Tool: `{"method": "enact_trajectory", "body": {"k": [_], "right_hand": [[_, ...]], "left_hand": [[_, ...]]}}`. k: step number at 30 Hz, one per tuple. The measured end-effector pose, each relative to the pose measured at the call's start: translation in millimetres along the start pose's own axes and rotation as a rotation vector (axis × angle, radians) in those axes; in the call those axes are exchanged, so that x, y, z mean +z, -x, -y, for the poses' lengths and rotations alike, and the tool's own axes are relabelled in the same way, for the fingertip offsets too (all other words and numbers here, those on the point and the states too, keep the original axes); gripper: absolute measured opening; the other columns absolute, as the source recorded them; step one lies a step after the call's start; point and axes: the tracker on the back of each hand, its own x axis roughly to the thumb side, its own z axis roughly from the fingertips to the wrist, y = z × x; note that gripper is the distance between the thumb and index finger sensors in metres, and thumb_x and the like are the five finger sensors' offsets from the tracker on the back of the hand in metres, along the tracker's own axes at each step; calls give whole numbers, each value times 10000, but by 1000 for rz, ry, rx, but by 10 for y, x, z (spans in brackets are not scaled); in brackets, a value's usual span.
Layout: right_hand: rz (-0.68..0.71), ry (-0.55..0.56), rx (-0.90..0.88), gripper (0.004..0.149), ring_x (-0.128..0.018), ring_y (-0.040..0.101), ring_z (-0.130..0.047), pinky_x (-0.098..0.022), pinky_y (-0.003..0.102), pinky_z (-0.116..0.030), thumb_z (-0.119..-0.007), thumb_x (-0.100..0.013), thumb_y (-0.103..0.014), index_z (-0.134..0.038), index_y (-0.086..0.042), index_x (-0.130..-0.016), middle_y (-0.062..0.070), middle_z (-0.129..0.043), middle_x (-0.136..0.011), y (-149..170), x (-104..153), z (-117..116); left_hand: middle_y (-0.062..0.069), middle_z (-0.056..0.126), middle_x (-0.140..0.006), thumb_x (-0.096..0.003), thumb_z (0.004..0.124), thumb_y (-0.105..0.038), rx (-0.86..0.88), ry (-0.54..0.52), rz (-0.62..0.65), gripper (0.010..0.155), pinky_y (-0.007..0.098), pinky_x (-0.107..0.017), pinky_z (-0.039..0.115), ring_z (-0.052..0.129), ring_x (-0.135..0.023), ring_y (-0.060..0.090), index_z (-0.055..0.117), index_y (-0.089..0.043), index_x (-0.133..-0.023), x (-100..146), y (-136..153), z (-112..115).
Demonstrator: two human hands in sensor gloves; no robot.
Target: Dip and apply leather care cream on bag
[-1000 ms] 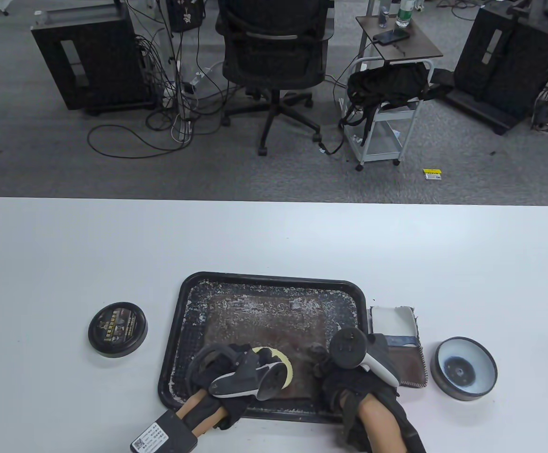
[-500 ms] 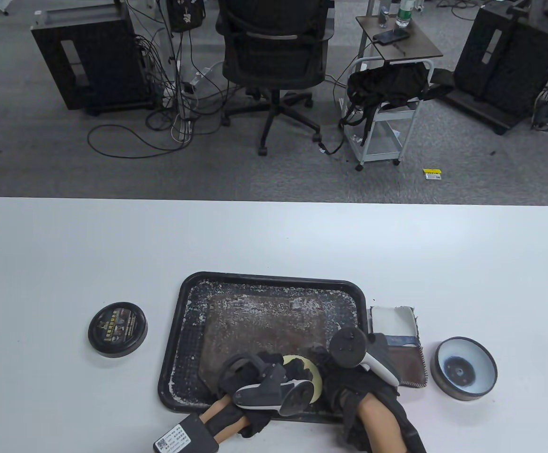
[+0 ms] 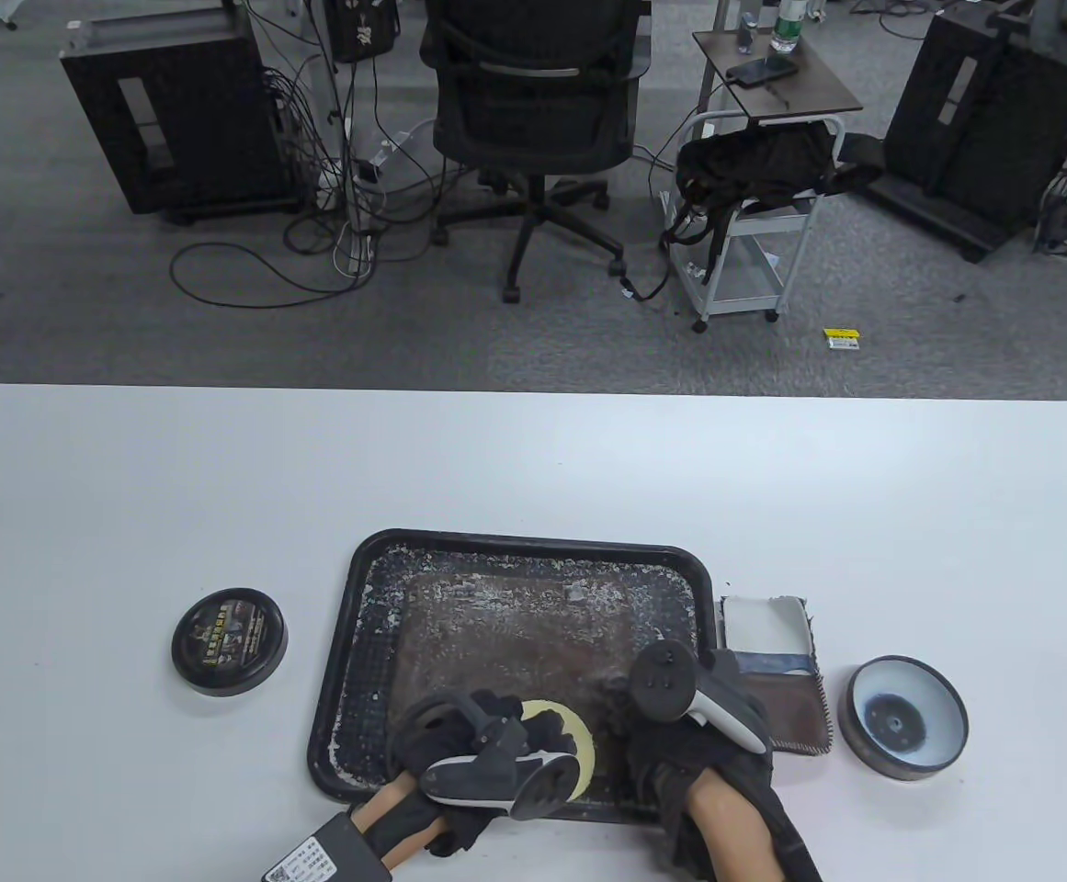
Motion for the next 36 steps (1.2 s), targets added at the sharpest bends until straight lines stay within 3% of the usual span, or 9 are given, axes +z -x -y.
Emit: {"method": "enact_trajectory", "body": {"k": [20, 36], "right_hand": [[-7, -3, -1, 659, -265, 122, -1049, -479, 456, -840, -719, -406, -142, -495, -185, -1024, 0, -787, -894, 9, 16, -11], [-6, -12, -25, 656, -266, 124, -1050, -481, 456, -839, -719, -406, -143, -499, -182, -1022, 3, -770, -903, 29, 30, -21]], "left_hand": [[-232, 742, -974, -330, 863, -351, 70, 34, -128, 544, 408, -580, 753, 892, -773, 225, 720, -531, -823, 590, 633, 267], [-218, 760, -969, -329, 864, -349, 169, 51, -236, 543, 409, -569, 757, 902, -762, 230, 725, -518, -826, 824, 955, 392]]}}
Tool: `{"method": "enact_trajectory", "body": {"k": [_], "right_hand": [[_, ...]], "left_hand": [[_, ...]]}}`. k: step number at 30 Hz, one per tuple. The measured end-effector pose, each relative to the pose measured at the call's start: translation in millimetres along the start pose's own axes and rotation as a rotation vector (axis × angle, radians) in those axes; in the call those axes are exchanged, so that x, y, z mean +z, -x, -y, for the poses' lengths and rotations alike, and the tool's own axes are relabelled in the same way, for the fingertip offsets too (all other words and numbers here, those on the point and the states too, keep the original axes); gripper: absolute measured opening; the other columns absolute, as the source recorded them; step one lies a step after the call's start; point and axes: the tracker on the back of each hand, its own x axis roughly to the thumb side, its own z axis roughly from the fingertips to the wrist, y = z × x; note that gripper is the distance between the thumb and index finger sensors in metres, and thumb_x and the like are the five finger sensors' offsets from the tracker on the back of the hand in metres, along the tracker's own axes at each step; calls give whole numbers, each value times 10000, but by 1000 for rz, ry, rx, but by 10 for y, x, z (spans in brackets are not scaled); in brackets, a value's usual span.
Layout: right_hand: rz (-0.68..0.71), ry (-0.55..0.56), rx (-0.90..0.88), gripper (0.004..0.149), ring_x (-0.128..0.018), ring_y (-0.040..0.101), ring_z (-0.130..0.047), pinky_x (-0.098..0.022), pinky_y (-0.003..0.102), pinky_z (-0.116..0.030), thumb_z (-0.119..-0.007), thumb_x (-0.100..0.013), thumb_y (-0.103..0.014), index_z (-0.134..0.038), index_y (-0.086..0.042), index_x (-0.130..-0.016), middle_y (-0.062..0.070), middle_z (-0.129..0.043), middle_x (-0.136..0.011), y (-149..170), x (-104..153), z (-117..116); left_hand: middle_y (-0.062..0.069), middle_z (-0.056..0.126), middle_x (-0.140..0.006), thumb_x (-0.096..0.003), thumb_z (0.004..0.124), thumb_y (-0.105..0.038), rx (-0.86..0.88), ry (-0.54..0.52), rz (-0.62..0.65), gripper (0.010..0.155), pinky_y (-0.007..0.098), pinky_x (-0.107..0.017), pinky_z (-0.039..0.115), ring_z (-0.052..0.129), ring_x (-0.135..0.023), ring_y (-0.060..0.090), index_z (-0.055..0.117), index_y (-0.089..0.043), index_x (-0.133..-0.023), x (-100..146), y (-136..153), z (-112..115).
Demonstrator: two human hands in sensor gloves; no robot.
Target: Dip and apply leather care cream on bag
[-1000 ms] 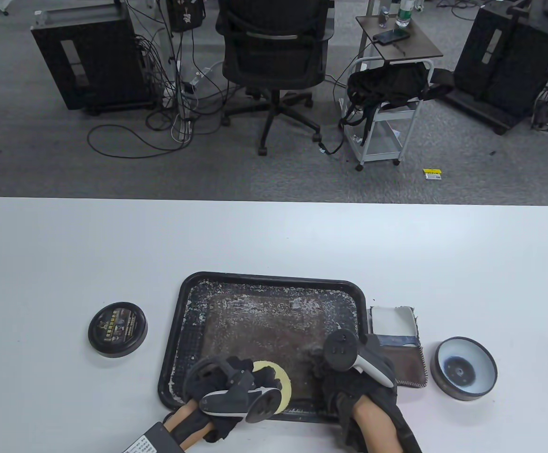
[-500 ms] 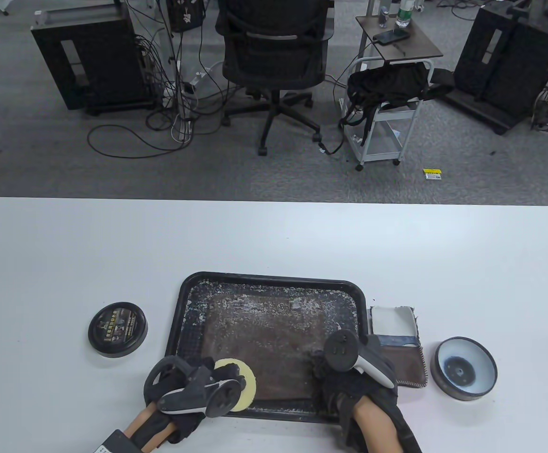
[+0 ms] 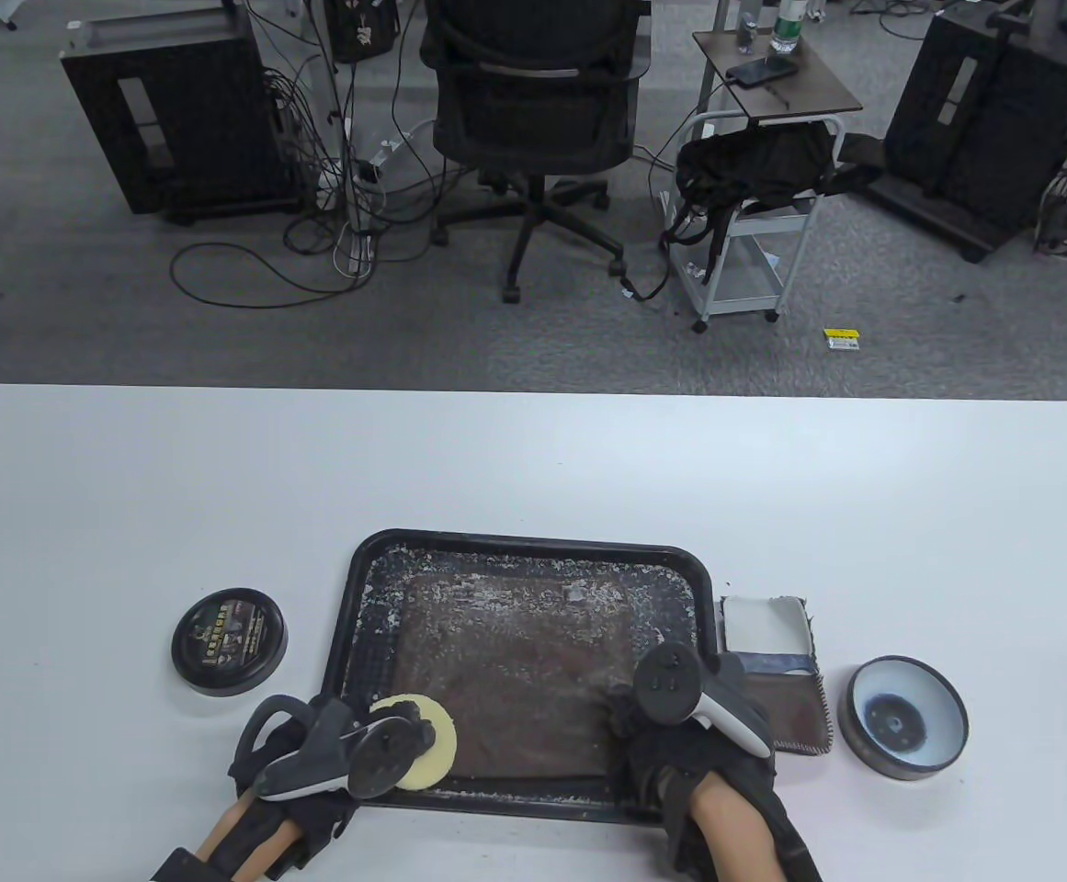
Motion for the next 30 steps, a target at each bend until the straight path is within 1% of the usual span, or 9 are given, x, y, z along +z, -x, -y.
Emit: {"method": "enact_trajectory", "body": {"k": [3, 9, 14, 30], "right_hand": [[-1, 1, 2, 655, -266, 124, -1050, -480, 456, -840, -720, -406, -143, -500, -181, -1022, 2, -766, -906, 1, 5, -5], [0, 0, 0, 654, -265, 125, -1051, -477, 457, -841, -721, -406, -143, -504, -178, -1021, 5, -766, -905, 5, 6, -7], [0, -2, 0, 651, -264, 126, -1052, -478, 457, -841, -722, -405, -142, -510, -180, -1020, 3, -770, -903, 6, 8, -6], [7, 16, -29, 632, -254, 122, -1054, -472, 453, -845, -727, -401, -142, -555, -171, -1009, 17, -816, -868, 35, 7, 8]], "left_hand": [[-220, 761, -968, -329, 863, -349, -15, 14, -21, 543, 408, -573, 756, 900, -765, 228, 725, -520, -825, 5, 10, -6], [-224, 770, -960, -322, 875, -346, 9, 36, -43, 536, 403, -569, 762, 905, -762, 226, 741, -522, -811, 12, 63, -3], [-228, 778, -942, -312, 878, -365, 15, 50, -30, 534, 369, -552, 782, 920, -739, 203, 744, -523, -804, 13, 56, 2], [-206, 781, -926, -317, 874, -378, 74, 98, 25, 527, 352, -548, 780, 913, -729, 188, 748, -507, -812, 44, 31, 45]]}}
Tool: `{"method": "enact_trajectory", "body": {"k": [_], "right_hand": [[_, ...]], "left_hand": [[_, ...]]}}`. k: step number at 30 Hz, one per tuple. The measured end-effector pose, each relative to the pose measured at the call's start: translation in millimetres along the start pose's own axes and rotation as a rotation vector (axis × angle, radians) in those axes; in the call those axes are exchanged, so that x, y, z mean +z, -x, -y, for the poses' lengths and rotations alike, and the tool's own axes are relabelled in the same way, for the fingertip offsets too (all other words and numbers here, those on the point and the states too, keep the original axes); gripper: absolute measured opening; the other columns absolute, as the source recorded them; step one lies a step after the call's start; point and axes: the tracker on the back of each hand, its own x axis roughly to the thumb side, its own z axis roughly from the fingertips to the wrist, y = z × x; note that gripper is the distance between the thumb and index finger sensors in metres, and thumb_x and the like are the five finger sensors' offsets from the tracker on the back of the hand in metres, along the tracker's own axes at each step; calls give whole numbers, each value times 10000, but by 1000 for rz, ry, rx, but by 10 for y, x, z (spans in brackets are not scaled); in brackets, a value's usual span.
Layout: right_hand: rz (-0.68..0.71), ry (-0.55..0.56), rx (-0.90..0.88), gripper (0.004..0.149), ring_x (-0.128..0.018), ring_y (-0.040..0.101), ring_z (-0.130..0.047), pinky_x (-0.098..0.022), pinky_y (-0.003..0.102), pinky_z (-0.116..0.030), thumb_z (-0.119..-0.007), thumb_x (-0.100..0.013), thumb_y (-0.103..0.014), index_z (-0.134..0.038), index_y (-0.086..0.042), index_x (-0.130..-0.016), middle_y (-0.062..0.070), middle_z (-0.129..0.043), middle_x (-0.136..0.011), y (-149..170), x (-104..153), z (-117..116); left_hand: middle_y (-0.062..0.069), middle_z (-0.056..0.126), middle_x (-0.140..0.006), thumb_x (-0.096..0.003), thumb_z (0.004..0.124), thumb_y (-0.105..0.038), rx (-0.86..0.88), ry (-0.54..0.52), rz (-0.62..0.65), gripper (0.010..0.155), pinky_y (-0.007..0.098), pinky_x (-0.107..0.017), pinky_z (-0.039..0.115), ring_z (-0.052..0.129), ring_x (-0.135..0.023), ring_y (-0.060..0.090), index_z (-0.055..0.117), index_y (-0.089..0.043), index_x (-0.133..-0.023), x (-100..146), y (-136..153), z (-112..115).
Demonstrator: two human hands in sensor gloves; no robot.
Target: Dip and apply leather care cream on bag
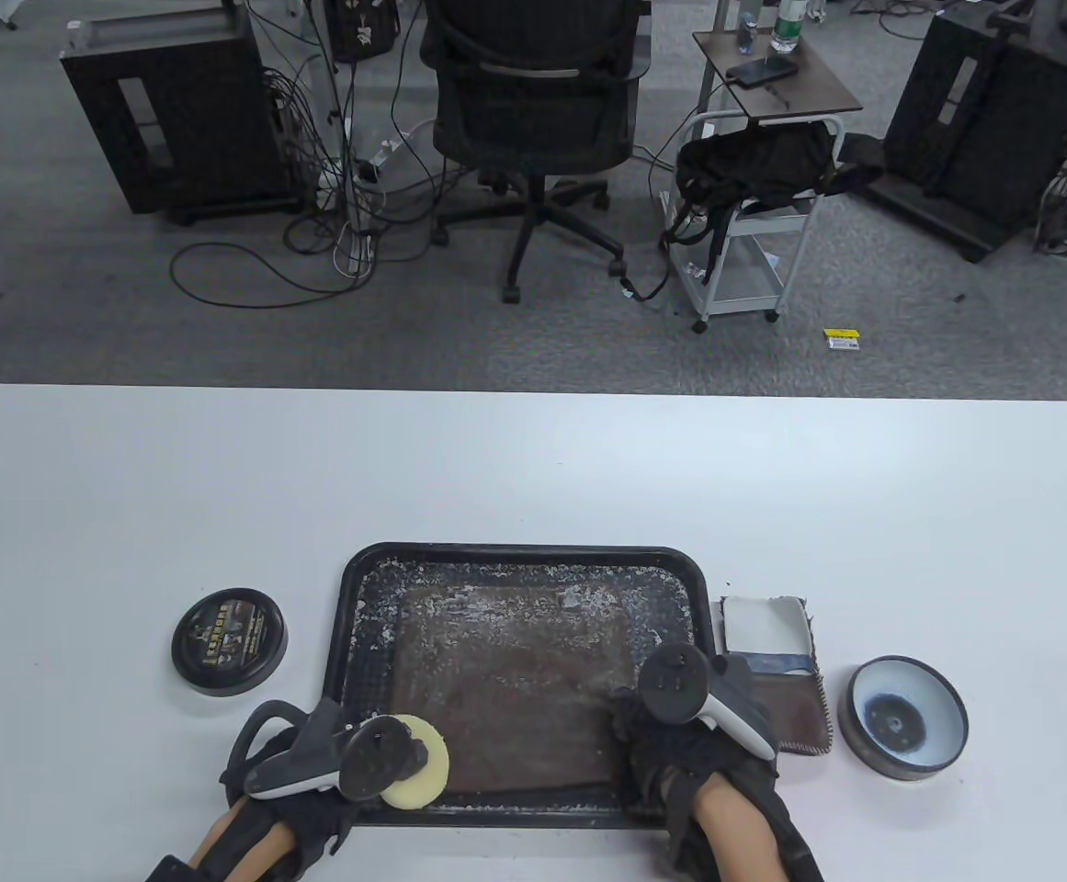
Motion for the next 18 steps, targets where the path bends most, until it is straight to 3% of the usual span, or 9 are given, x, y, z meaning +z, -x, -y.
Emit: {"method": "enact_trajectory", "body": {"k": [10, 15, 18], "right_hand": [[25, -10, -62, 623, -250, 119, -1052, -470, 451, -846, -727, -403, -144, -565, -158, -1005, 44, -814, -866, 51, -10, 8], [33, -24, -77, 621, -253, 122, -1050, -473, 452, -842, -724, -407, -147, -563, -153, -1007, 50, -808, -870, 72, -15, 15], [37, -35, -82, 621, -256, 126, -1049, -474, 456, -839, -721, -409, -147, -560, -151, -1008, 57, -801, -874, 72, -19, 19]], "left_hand": [[-168, 818, -947, -330, 861, -361, 106, -88, 14, 538, 382, -555, 764, 901, -741, 216, 769, -469, -848, 65, 129, -163], [-161, 775, -983, -345, 854, -355, 143, -216, -47, 551, 395, -573, 741, 861, -781, 226, 743, -464, -873, 126, 246, -335], [-151, 732, -1014, -364, 847, -351, 164, -345, -156, 566, 408, -585, 723, 831, -808, 240, 708, -453, -903, 141, 397, -501]]}}
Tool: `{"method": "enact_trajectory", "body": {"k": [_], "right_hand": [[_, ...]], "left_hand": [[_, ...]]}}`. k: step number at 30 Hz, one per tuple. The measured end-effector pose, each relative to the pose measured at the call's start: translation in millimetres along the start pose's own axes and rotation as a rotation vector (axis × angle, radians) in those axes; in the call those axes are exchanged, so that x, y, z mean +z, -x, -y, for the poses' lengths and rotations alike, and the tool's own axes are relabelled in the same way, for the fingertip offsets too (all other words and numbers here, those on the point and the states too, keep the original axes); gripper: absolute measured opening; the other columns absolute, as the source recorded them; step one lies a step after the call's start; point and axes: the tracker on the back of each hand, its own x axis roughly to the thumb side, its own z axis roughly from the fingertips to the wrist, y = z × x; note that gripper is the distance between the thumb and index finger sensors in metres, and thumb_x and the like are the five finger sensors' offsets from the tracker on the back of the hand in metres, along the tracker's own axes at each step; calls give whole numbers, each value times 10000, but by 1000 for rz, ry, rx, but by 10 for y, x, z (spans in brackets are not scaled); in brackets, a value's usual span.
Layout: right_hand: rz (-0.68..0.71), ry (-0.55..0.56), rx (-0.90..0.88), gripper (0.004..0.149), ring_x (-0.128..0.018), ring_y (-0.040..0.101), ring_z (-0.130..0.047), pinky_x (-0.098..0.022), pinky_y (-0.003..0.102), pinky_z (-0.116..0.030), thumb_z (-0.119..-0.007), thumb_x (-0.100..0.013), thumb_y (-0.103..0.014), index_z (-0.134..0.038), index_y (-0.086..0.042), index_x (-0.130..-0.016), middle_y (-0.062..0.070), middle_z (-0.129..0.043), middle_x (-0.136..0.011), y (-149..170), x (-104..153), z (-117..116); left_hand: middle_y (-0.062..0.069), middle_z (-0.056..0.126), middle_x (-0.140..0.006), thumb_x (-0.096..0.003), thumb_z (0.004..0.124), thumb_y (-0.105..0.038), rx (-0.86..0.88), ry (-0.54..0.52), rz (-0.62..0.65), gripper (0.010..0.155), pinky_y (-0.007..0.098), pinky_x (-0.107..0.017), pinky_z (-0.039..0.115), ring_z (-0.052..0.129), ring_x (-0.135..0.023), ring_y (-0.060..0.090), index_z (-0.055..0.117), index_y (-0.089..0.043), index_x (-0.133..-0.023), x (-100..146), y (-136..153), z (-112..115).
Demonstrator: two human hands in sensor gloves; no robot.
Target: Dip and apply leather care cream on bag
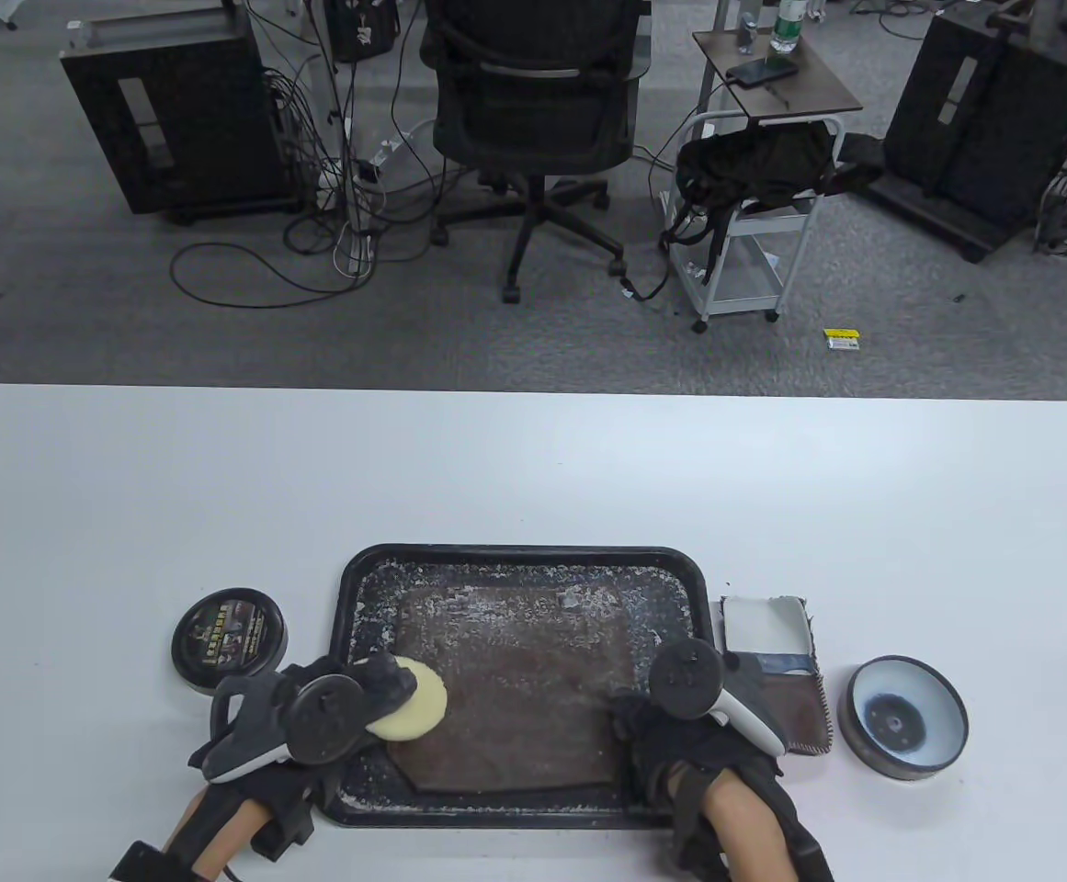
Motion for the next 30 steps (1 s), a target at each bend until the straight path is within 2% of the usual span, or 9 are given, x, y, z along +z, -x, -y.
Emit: {"method": "enact_trajectory", "body": {"k": [4, 8, 10, 16, 21, 26, 30], "right_hand": [[4, -12, 6, 623, -267, 131, -1047, -482, 460, -832, -713, -411, -145, -550, -153, -1012, 62, -789, -884, -5, 1, -3], [7, -16, 15, 623, -269, 131, -1047, -481, 461, -832, -710, -412, -146, -547, -151, -1012, 66, -783, -888, -10, -3, -4], [8, -19, 15, 623, -269, 131, -1047, -483, 460, -831, -710, -412, -145, -546, -149, -1013, 68, -781, -889, -11, -5, -3], [12, -29, 12, 623, -271, 133, -1046, -483, 462, -830, -708, -412, -145, -546, -150, -1013, 68, -776, -892, -13, -6, -1], [13, -36, 8, 621, -270, 134, -1046, -481, 462, -831, -708, -412, -145, -548, -149, -1012, 71, -777, -890, -12, -13, 5], [14, -48, -3, 620, -268, 134, -1047, -482, 461, -830, -709, -411, -144, -551, -149, -1011, 68, -780, -888, -3, -26, 19], [14, -55, -5, 620, -267, 135, -1047, -480, 461, -831, -709, -411, -144, -552, -146, -1011, 70, -781, -887, -5, -33, 29]], "left_hand": [[-153, 684, -1048, -386, 834, -345, -70, -107, -193, 575, 426, -616, 698, 792, -855, 252, 678, -454, -928, -184, 220, -219], [-164, 646, -1065, -392, 818, -353, -320, -52, -348, 585, 420, -633, 687, 766, -884, 242, 645, -465, -940, -473, 427, -297], [-174, 628, -1072, -395, 810, -362, -399, -5, -418, 589, 416, -646, 681, 753, -900, 231, 627, -474, -944, -598, 511, -256], [-171, 598, -1085, -408, 791, -369, -453, 111, -572, 591, 433, -667, 662, 730, -928, 233, 598, -473, -957, -929, 751, 36], [-195, 546, -1098, -415, 765, -390, -610, 232, -623, 597, 436, -707, 625, 687, -969, 207, 549, -496, -962, -1134, 864, 310], [-193, 531, -1100, -416, 754, -400, -614, 257, -629, 601, 438, -711, 621, 681, -976, 207, 529, -495, -965, -1236, 902, 480], [-181, 515, -1105, -415, 740, -423, -587, 256, -629, 613, 438, -708, 624, 684, -975, 211, 501, -485, -977, -1285, 912, 512]]}}
